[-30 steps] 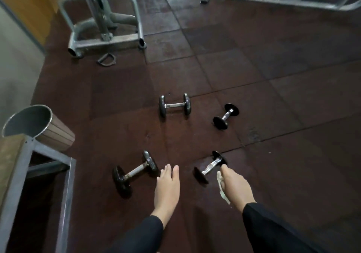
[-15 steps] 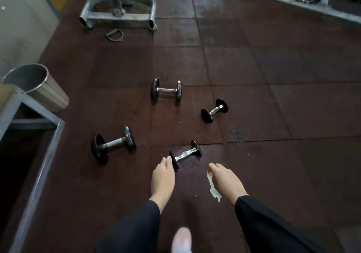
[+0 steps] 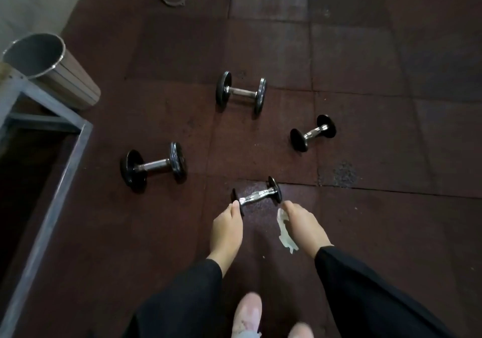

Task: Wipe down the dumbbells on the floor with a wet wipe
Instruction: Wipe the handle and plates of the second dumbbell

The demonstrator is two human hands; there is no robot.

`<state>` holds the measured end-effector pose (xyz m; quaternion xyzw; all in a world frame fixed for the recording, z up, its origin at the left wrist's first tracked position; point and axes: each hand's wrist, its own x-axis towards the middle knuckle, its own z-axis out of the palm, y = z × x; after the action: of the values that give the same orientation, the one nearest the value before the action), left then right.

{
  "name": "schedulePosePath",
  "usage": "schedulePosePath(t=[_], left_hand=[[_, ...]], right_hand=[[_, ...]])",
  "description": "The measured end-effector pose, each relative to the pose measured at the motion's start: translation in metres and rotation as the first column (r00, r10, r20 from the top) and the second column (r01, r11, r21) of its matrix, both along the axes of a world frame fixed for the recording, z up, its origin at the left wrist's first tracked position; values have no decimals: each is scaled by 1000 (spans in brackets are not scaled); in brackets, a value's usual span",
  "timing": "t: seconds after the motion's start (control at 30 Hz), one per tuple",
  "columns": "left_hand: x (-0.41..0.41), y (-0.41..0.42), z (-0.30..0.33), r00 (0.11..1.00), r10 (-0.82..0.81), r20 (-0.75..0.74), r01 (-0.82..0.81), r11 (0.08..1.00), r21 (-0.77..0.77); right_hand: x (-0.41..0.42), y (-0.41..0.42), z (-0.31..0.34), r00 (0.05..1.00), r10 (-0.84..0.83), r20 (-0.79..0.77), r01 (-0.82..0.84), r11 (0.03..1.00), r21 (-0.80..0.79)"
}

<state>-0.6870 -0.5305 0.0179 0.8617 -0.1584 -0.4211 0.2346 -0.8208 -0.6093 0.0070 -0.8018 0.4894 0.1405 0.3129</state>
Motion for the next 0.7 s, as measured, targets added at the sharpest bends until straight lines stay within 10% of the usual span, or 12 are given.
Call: schedulePosePath(t=[0.57,0.7], left_hand=[[-31,-36,-173,985,168,26,-168,985,-31],[-7,-51,-254,977,202,64,-196,977,-85]], right_hand=[[0,-41,-158,810,-465,358,322,862,391],[31,-49,-245,869,-270,415,163,948,274]])
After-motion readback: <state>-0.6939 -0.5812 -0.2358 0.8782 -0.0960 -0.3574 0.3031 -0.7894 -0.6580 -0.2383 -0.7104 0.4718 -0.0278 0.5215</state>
